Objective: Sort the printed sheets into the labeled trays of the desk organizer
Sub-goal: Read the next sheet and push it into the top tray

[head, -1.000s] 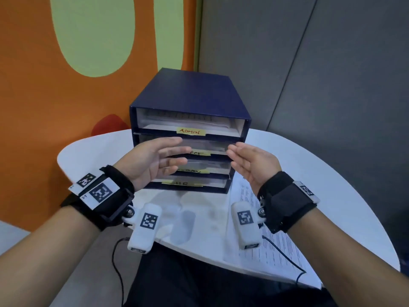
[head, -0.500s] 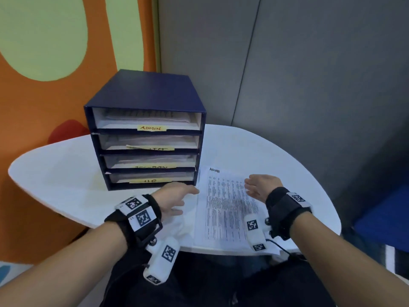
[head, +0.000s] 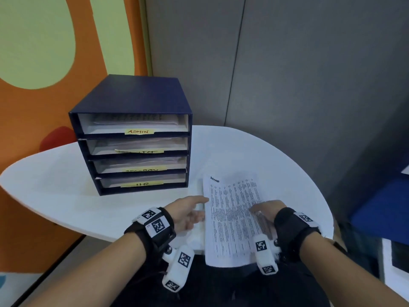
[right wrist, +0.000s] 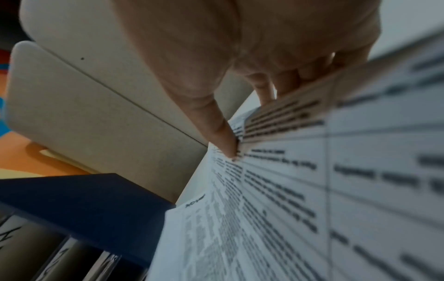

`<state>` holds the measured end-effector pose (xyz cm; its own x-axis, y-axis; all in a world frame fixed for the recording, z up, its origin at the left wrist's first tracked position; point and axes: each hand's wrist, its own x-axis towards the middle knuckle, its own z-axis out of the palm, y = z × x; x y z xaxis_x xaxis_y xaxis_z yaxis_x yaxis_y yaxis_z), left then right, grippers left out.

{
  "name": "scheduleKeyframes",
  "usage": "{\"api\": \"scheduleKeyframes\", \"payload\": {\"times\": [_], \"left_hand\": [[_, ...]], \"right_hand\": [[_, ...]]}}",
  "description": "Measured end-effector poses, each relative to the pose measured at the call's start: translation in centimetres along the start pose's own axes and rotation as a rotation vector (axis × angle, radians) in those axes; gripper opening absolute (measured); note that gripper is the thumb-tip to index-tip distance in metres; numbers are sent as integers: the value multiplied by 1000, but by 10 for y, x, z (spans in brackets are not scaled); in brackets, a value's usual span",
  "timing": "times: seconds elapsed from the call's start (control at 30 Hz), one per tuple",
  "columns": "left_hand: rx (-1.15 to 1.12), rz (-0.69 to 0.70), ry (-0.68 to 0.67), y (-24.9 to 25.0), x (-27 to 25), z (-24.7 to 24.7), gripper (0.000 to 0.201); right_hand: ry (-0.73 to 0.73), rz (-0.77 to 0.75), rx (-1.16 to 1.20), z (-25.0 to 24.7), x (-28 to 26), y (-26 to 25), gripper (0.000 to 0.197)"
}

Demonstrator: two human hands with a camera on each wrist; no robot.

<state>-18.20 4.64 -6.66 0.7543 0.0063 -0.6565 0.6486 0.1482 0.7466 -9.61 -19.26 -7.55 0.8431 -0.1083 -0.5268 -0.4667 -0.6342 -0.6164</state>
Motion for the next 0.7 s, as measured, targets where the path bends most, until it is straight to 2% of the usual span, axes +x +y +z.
{"api": "scheduleKeyframes", "payload": {"times": [0.03,0.1,0.23,0.3,0.43,0.63,0.7], "left_hand": [[45,-3,-6,0,1,2,33],[175,-1,-2,0,3,6,24],[418,201,80,10,-7,12,13],[388,271,92,17,-19,7,17],[321,338,150,34,-50,-17,26],[254,412,224,56,-90,-64,35],[201,420,298,63,-102,-82,38]], "right_hand": [[-13,-13,15,-1,1,6,23],[-21,-47,128,-1,-1,13,39],[-44,-148,246,-3,-4,15,23],[-87,-216,310,-5,-15,6,5],[-138,-380,375,-4,-29,-16,21],[-203,-543,481,13,-59,-55,16],[-247,-586,504,20,-72,-68,16]]}}
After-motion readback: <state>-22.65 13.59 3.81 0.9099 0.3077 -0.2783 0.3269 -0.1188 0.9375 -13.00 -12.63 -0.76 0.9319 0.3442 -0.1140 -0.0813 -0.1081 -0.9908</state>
